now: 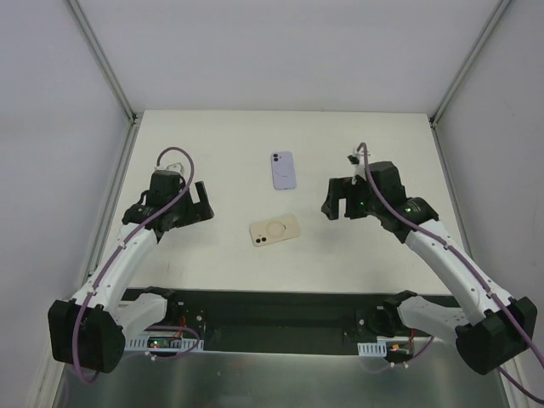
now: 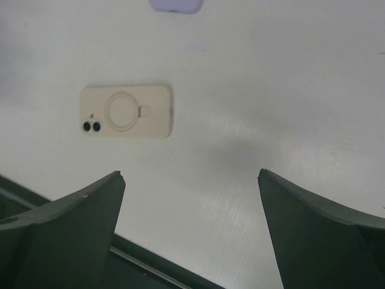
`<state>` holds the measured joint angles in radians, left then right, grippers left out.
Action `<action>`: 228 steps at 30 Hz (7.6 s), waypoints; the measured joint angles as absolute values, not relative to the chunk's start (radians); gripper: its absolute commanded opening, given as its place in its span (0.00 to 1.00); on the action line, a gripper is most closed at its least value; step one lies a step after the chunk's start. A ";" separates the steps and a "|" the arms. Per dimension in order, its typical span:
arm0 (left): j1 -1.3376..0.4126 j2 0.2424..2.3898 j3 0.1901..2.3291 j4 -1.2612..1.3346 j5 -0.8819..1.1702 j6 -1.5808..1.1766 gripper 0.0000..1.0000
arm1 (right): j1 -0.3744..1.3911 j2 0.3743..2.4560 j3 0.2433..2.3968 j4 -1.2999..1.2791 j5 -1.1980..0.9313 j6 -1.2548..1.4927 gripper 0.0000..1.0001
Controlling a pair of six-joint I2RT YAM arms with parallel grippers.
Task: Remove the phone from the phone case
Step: Pick up the phone at the center of the board, then adjust the phone.
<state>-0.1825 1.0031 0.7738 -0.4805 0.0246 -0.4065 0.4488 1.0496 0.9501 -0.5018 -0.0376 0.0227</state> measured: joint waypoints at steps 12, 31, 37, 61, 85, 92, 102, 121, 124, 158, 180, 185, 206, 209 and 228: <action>-0.250 1.087 0.773 -0.502 0.134 -0.484 0.99 | 0.767 1.487 1.163 -0.485 -0.133 -0.152 0.96; -0.116 1.003 0.895 -0.587 0.282 -0.506 0.99 | 0.902 1.794 1.331 -0.551 -0.146 -0.831 0.96; -0.116 0.990 0.895 -0.600 0.287 -0.508 0.99 | 0.898 1.894 1.410 -0.592 -0.134 -0.928 0.96; -0.116 0.940 0.884 -0.627 0.289 -0.533 0.99 | 0.834 2.004 1.446 -0.596 -0.221 -0.931 0.96; -0.116 0.942 0.854 -0.628 0.289 -0.532 0.99 | 0.872 1.993 1.424 -0.653 -0.182 -0.715 0.96; -0.116 0.992 0.854 -0.627 0.288 -0.532 0.99 | 0.978 1.994 1.426 -0.754 -0.104 -0.635 0.96; -0.116 0.998 0.858 -0.627 0.288 -0.532 0.99 | 1.005 1.964 1.366 -0.610 0.040 -0.417 0.96; 0.171 1.152 0.878 -0.633 0.603 -0.587 0.99 | 1.018 1.826 1.140 -0.313 0.078 -0.266 0.80; 0.171 1.137 0.878 -0.632 0.640 -0.585 0.99 | 1.016 1.824 1.134 -0.302 0.072 -0.260 0.85; 0.075 1.289 0.686 -0.379 0.818 -0.734 0.99 | 0.883 1.764 1.078 -0.215 -0.185 0.050 0.01; -0.225 1.662 0.752 -0.055 0.776 -0.937 0.94 | 0.779 1.764 0.971 0.015 -0.405 0.345 0.01; -0.273 1.711 0.808 -0.023 0.753 -0.961 0.87 | 0.779 1.764 0.971 0.017 -0.410 0.363 0.01; -0.328 1.751 0.857 0.019 0.737 -0.999 0.00 | 0.781 1.723 0.983 -0.012 -0.397 0.411 0.99; -0.335 1.732 0.856 0.010 0.723 -1.011 0.00 | 0.816 1.639 1.005 -0.126 -0.286 0.337 0.96; -0.334 1.675 0.885 -0.072 0.697 -1.035 0.00 | 1.263 1.852 1.381 -0.546 0.501 -0.083 0.79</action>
